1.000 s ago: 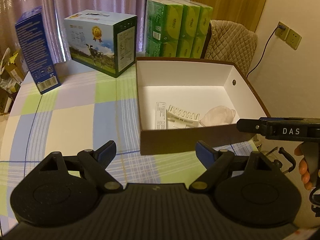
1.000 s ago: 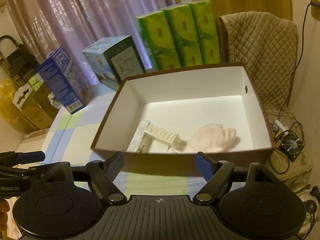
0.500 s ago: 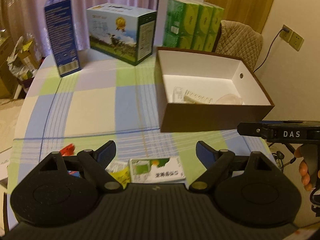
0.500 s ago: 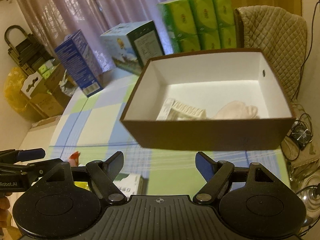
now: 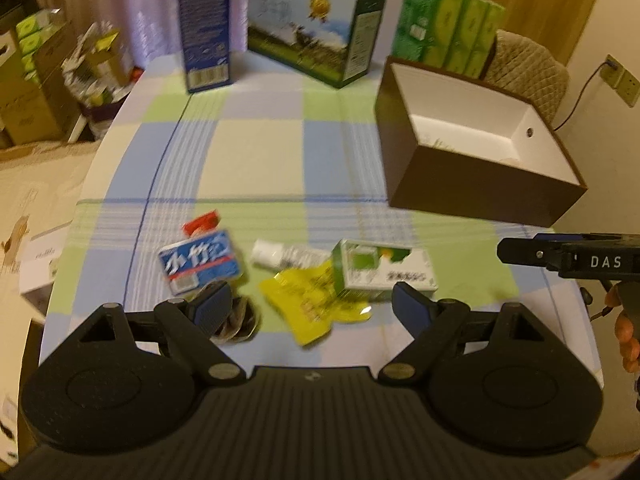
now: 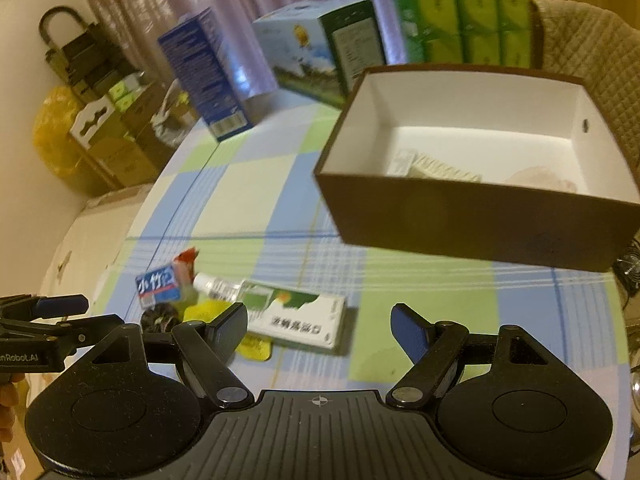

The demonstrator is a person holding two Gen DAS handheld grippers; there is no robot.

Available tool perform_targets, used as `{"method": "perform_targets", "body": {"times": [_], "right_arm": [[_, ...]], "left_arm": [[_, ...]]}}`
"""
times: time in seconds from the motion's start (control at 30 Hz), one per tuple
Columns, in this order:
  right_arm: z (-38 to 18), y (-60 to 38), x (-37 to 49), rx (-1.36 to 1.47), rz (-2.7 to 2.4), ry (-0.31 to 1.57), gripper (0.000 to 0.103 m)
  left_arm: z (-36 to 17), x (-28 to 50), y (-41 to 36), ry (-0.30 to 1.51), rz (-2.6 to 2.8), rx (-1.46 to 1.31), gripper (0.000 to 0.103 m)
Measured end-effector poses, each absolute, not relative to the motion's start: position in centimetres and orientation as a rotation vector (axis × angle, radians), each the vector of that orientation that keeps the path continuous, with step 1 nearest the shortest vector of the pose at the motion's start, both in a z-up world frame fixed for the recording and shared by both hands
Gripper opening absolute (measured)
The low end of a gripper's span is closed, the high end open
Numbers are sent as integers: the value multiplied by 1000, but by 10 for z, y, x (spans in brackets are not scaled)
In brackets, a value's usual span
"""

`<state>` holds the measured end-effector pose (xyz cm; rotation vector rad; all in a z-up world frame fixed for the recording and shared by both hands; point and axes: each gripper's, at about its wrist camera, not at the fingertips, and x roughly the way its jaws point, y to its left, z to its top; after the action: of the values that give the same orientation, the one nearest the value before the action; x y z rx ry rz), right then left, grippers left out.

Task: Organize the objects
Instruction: 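Move both tools back from the box to the table items, then grasp the yellow snack packet with the left tool while the right tool grasps the green-white box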

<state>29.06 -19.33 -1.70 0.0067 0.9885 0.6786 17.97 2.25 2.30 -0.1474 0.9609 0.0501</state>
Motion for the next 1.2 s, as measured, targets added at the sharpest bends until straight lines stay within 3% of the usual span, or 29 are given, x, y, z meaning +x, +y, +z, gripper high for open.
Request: {"method": "perform_targets", "body": {"times": [0.7,1.2], "right_arm": [[-58,-164,288,-128,767,1014,76],[-75,-203,313,-99,634,1074,76]], "left_arm": [[-21,162,55,1016,124,-248,84],[-95,213,50,1066,9,-465,54]]}}
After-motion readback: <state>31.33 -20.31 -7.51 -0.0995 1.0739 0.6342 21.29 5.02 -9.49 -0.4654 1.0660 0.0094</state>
